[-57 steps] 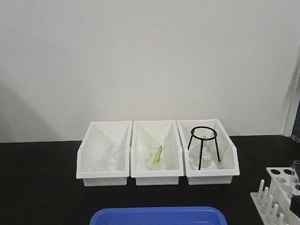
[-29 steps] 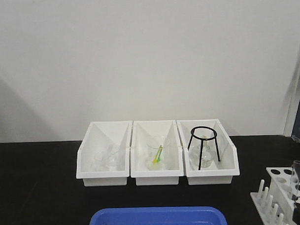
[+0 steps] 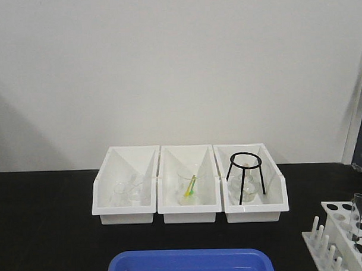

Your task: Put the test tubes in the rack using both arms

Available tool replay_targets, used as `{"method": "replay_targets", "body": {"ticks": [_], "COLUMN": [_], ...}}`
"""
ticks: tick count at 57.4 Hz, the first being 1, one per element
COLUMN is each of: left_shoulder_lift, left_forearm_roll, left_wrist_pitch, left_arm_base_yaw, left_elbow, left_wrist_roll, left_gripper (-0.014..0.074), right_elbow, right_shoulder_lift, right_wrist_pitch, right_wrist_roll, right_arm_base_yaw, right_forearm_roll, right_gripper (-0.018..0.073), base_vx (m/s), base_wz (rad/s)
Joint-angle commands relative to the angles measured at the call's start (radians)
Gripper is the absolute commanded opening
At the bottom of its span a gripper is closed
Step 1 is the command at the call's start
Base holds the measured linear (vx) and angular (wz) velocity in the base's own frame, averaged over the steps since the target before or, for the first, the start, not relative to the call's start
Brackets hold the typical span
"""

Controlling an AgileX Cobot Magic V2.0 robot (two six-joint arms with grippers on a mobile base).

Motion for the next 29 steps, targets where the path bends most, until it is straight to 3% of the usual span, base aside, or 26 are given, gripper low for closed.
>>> {"method": "replay_targets", "body": {"ticks": [1, 29], "left_shoulder_lift": [-0.019, -0.019], "left_forearm_roll": [-0.012, -0.012], "left_wrist_pitch": [-0.082, -0.081], "left_arm_base_yaw": [-0.005, -0.005], "left_elbow": [0.027, 0.026], "left_wrist_roll": [-0.002, -0.002], "left_gripper": [-0.0021, -0.0021], "right_elbow": [0.011, 0.011], "right_shoulder_lift": [-0.092, -0.095], "right_wrist_pitch": [-0.034, 0.004], "right_wrist_roll": [-0.026, -0.023], "right_arm_base_yaw": [-0.023, -0.041], "right_forearm_roll": [0.002, 0.002], "right_gripper": [-0.0008, -0.0008], "base_vx": [0.0, 0.0], "base_wz": [0.0, 0.0]}}
